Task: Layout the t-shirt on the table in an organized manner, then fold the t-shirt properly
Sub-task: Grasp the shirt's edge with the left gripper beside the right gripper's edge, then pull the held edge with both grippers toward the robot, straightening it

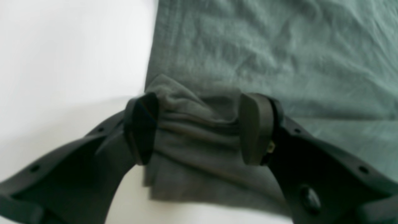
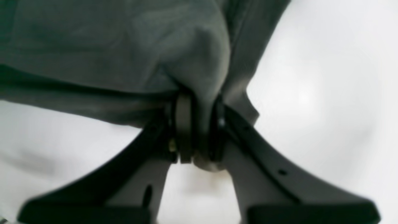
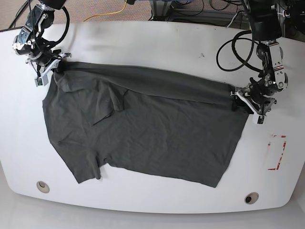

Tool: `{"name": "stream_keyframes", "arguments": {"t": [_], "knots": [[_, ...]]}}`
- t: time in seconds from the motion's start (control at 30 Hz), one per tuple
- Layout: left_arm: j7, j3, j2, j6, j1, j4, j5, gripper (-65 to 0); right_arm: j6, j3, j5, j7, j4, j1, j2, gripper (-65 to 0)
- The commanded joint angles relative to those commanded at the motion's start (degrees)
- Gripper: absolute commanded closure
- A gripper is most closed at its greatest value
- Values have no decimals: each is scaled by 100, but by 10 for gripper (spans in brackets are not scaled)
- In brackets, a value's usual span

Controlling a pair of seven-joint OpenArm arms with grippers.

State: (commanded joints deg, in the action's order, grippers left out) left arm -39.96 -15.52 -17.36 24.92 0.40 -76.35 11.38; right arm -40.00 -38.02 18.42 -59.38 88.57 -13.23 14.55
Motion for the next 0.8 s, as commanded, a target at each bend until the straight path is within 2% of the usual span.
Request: {"name": "stream_keyframes", "arguments": {"t": [0.3,0.43,0.8], "knots": [[-510,-712,9,0,818,-1116,0,-386,0,26,26,-70,598,-492,-44,-94],[-782,-967,26,0,1222,-1653,0,-386,0,26,26,-369,747,-598,-158,-94],[-905,-1152,35,0,2119,-2470,9,-386,0,167,18,-668,1354,-1099,-149,-95]]}}
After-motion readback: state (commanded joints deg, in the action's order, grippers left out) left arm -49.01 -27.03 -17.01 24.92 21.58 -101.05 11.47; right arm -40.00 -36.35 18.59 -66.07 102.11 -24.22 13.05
